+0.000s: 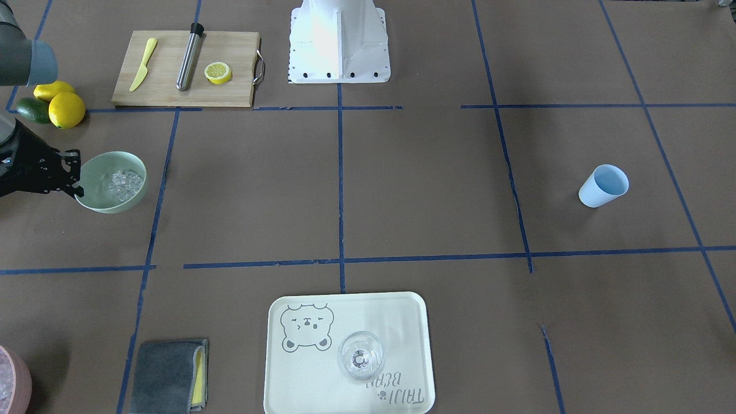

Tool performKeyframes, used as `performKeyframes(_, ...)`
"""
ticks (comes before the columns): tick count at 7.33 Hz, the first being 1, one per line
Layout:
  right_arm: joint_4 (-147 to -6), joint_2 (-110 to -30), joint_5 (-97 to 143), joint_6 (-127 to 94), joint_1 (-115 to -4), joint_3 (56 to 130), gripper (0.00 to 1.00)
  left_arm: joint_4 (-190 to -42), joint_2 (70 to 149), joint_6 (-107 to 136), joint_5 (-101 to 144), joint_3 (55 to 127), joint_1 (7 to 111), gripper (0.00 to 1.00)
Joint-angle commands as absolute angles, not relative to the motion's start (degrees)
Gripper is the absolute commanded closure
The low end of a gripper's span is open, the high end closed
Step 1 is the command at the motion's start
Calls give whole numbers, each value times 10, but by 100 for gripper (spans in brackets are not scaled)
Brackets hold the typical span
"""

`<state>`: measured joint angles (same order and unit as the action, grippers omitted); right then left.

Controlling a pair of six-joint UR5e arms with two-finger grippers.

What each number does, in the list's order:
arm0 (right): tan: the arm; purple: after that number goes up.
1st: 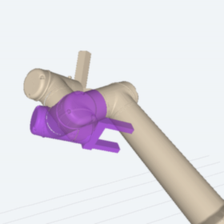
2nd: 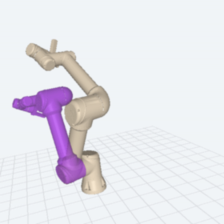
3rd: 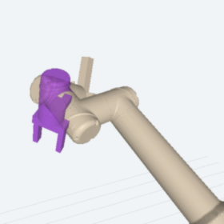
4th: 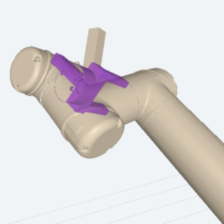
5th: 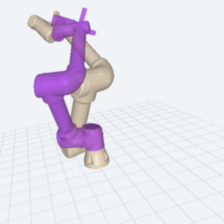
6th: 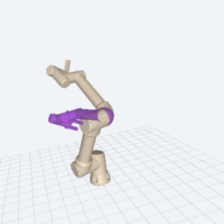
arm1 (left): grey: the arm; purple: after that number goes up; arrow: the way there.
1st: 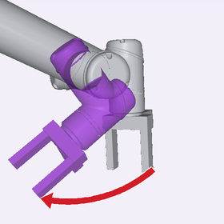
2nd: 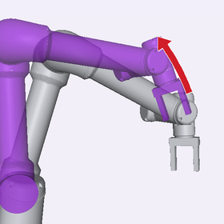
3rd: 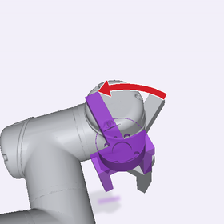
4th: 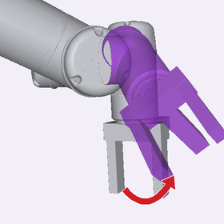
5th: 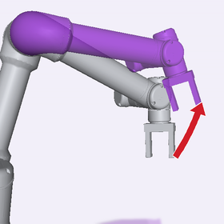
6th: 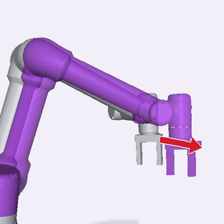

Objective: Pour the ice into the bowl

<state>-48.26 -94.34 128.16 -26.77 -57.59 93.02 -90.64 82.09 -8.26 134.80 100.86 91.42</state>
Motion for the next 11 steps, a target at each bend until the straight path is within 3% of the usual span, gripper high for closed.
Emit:
performKeyframes(1, -462, -938, 1295, -267, -581, 914, 93, -907, 821, -83, 1348, 1009, 914, 0)
performKeyframes(2, -462, -936, 1296, -268, -585, 916, 18, -907, 821, -83, 1348, 1009, 914, 0)
performKeyframes(3, -465, -936, 1298, -267, -606, 920, 0, -907, 821, -83, 1348, 1009, 914, 0)
performKeyframes(6, -534, -943, 1300, -171, -695, 921, 0, -907, 821, -83, 1348, 1009, 915, 0)
performKeyframes(9, -726, -938, 1300, 49, -853, 923, 0, -907, 821, -83, 1348, 1009, 914, 0)
performKeyframes(11, -833, -948, 1301, 57, -881, 951, 0, -907, 821, -83, 1348, 1009, 914, 0)
